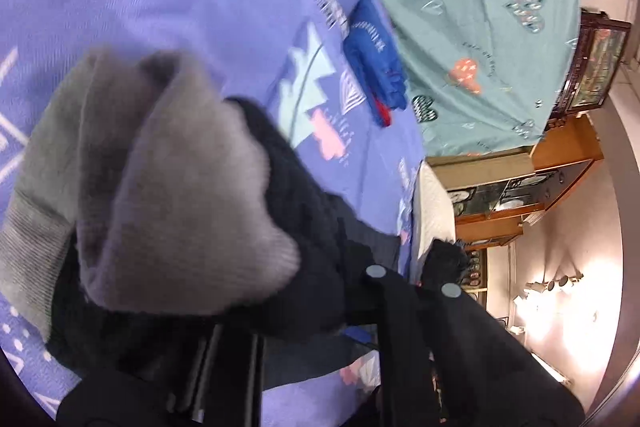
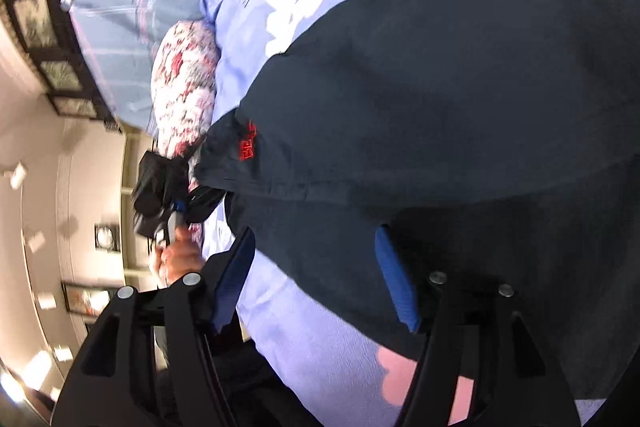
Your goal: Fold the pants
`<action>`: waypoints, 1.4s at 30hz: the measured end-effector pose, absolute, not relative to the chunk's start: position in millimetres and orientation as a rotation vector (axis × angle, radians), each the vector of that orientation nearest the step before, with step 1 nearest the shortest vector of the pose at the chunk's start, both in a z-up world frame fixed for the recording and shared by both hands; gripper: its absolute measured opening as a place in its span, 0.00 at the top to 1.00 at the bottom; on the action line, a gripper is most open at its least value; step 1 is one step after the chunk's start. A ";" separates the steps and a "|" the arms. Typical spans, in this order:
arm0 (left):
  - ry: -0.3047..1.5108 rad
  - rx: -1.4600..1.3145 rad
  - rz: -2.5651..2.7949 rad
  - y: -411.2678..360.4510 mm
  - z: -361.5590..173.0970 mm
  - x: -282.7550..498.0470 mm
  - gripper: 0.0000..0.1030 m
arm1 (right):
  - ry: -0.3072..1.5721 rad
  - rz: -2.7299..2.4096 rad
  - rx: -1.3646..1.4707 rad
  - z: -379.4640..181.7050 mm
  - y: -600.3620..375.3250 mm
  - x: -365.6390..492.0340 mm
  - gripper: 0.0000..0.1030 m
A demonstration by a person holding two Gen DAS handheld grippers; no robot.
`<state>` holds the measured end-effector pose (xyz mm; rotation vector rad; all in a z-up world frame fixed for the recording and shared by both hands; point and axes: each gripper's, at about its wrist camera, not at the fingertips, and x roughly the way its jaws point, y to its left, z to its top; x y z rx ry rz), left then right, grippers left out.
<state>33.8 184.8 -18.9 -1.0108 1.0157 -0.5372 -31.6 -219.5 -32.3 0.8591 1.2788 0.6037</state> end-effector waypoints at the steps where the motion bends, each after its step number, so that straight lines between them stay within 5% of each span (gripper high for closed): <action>1: 0.974 -1.020 -0.560 188.6 -6.5 33.1 0.89 | 1.279 0.587 0.863 -33.7 -220.0 -31.1 0.39; 14: 0.937 -1.083 -0.601 204.6 3.4 29.3 0.89 | 1.104 0.319 1.028 -37.7 -255.3 -27.2 0.35; 15: 0.939 -1.087 -0.602 206.5 1.1 27.9 0.89 | 1.096 0.333 1.037 -40.6 -258.9 -27.6 0.50; 16: 0.941 -1.089 -0.602 208.2 -0.5 27.1 0.89 | 1.093 0.365 1.046 -42.9 -258.9 -27.4 0.82; 17: 0.942 -1.087 -0.599 209.3 -0.7 26.8 0.89 | 1.103 0.431 1.047 -45.6 -255.4 -26.7 1.00; 21: 0.951 -1.099 -0.594 217.5 -5.9 21.1 0.89 | 1.098 0.537 0.886 -25.3 -242.7 -36.5 1.00; 23: 0.958 -1.110 -0.591 219.9 -9.8 19.8 0.89 | 1.169 0.623 0.843 -20.7 -228.7 -41.8 0.96; 24: 0.957 -1.119 -0.591 221.2 -11.1 19.7 0.89 | 1.185 0.635 0.823 -18.8 -227.3 -47.0 0.84; 25: 0.957 -1.125 -0.592 221.9 -11.6 20.3 0.89 | 1.182 0.619 0.817 -17.0 -228.7 -48.0 0.48; 27: 0.955 -1.131 -0.594 222.8 -11.8 21.3 0.89 | 1.126 0.521 0.853 -15.8 -246.0 -52.6 0.13; 33: 0.955 -1.132 -0.599 221.6 -9.3 22.8 0.89 | 1.100 0.463 0.984 -29.2 -258.0 -35.0 0.14; 35: 0.955 -1.135 -0.598 222.4 -10.8 22.7 0.89 | 1.082 0.457 0.984 -27.0 -252.8 -31.9 0.20; 36: 0.955 -1.138 -0.599 222.9 -11.2 22.7 0.89 | 1.087 0.447 0.974 -28.3 -250.2 -27.0 0.38; 37: 0.954 -1.139 -0.599 223.3 -11.3 22.2 0.89 | 1.097 0.458 0.979 -31.4 -250.4 -24.7 0.68; 38: 0.952 -1.141 -0.598 224.4 -11.6 21.2 0.89 | 1.125 0.503 0.972 -35.8 -244.3 -23.2 0.83; 42: 0.961 -1.113 -0.591 230.2 -8.9 16.0 0.89 | 1.118 0.572 0.822 -17.6 -222.9 -31.8 0.94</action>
